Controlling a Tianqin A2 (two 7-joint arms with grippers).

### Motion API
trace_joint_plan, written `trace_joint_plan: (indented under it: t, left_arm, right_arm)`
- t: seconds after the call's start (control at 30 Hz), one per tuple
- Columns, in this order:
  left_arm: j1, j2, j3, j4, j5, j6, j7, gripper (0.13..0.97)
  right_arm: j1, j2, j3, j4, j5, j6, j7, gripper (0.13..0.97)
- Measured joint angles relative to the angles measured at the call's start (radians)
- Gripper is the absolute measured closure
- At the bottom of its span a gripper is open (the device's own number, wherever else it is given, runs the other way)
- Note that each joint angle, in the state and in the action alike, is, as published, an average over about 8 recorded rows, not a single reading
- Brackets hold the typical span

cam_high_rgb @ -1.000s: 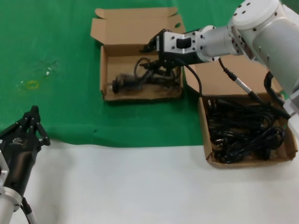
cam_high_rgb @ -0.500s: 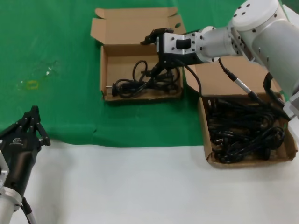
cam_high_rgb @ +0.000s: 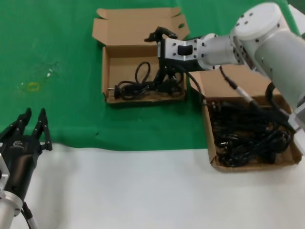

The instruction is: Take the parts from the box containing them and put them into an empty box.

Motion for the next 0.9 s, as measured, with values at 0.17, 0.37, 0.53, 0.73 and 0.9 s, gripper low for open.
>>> trace_joint_plan:
  t: [0.17, 0.37, 0.53, 0.73, 0.9]
  left_arm:
    - [0.000, 0.000, 0.000, 0.000, 0.000, 0.000, 0.000, 0.848]
    - [0.000, 0.000, 0.000, 0.000, 0.000, 0.000, 0.000, 0.769]
    - [0.000, 0.000, 0.000, 0.000, 0.000, 0.000, 0.000, 0.689]
    - [0.000, 0.000, 0.000, 0.000, 0.000, 0.000, 0.000, 0.522]
    - [0.000, 0.000, 0.000, 0.000, 0.000, 0.000, 0.000, 0.420]
  right_arm:
    - [-0.075, 0.015, 0.041, 0.079, 0.003, 0.039, 0.036, 0.266]
    - [-0.188, 0.039, 0.103, 0.197, 0.007, 0.096, 0.089, 0.199]
    - [-0.287, 0.059, 0.158, 0.301, 0.011, 0.147, 0.135, 0.174]
    - [-0.402, 0.082, 0.221, 0.422, 0.015, 0.206, 0.189, 0.134]
    - [-0.500, 0.102, 0.275, 0.525, 0.019, 0.257, 0.236, 0.131]
